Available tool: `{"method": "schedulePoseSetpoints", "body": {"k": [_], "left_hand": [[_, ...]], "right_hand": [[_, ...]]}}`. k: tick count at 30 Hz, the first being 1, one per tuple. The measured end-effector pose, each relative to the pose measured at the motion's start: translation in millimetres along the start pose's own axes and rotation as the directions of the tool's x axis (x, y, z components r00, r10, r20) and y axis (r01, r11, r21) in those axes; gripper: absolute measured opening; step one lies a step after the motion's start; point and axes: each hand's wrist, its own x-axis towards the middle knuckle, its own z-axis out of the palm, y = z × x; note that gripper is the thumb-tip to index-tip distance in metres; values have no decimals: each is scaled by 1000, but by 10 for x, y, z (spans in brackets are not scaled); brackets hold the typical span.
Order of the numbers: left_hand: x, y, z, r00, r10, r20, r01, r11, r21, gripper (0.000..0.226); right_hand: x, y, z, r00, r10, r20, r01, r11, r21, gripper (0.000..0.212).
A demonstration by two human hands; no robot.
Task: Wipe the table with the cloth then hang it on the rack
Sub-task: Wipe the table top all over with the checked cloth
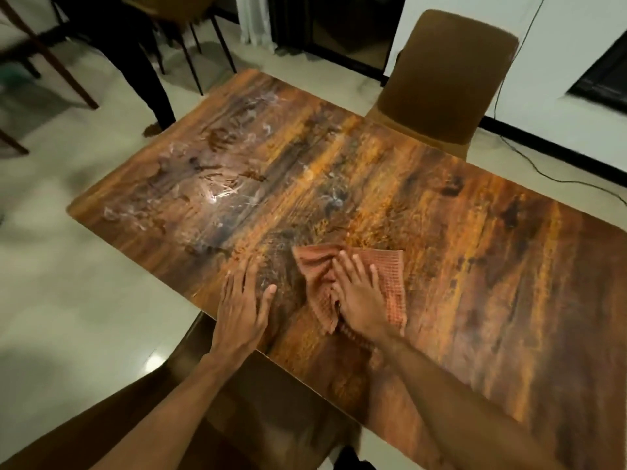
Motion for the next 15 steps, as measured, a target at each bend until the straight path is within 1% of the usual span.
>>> {"method": "schedulePoseSetpoints", "body": {"k": [1, 2, 3, 4, 5, 6, 7, 8, 9, 10, 11, 12, 13, 14, 15], "left_hand": [[8, -22, -1, 1000, -19, -11, 19, 1000, 4, 67], [33, -30, 4, 999, -39, -21, 39, 999, 6, 68], [52, -21, 6, 998, -55, -24, 56, 998, 6, 70], [97, 6, 27, 997, -72, -21, 72, 997, 3, 72], [128, 47, 43, 996, -88, -13, 88, 996, -3, 74], [154, 94, 58, 995, -100, -8, 99, 995, -8, 75], [220, 170, 98, 995, -104, -6, 104, 995, -6, 75], [272, 234, 129, 995, -99, -10, 99, 995, 2, 72], [350, 320, 181, 996, -88, -11, 88, 996, 17, 70], [417, 398, 214, 996, -88, -5, 88, 996, 29, 69], [488, 477, 254, 996, -91, 6, 91, 995, 39, 70], [594, 592, 333, 996, -83, 19, 82, 996, 43, 70], [678, 680, 397, 998, -60, 21, 59, 997, 50, 70], [784, 785, 478, 999, -25, 20, 24, 998, 57, 69], [869, 871, 551, 1000, 7, 25, -9, 998, 63, 68]], "right_hand": [[162, 132, -82, 993, 114, -8, -114, 993, 27, 58], [327, 174, -141, 981, 193, -13, -192, 980, 55, 59], [435, 97, -153, 977, 214, -21, -212, 975, 65, 60], [522, -42, -126, 985, 167, -31, -165, 985, 54, 60], [538, -221, -70, 998, 64, -24, -63, 997, 41, 61], [514, -388, 9, 997, -71, -12, 71, 997, 27, 60], [512, -438, 72, 980, -199, 4, 199, 980, 17, 60], [529, -409, 88, 956, -292, 13, 292, 956, 19, 59], [612, -249, 39, 942, -334, 9, 334, 942, 33, 58], [706, -29, -24, 949, -314, -15, 314, 949, 20, 58], [805, 240, -85, 970, -241, -38, 242, 970, 4, 58], [904, 609, -168, 991, -120, -67, 120, 993, -5, 57], [975, 946, -266, 995, 18, -93, -17, 1000, 4, 57], [1017, 1281, -363, 981, 154, -119, -151, 988, 34, 57], [1029, 1490, -436, 959, 251, -129, -244, 968, 63, 57]]}}
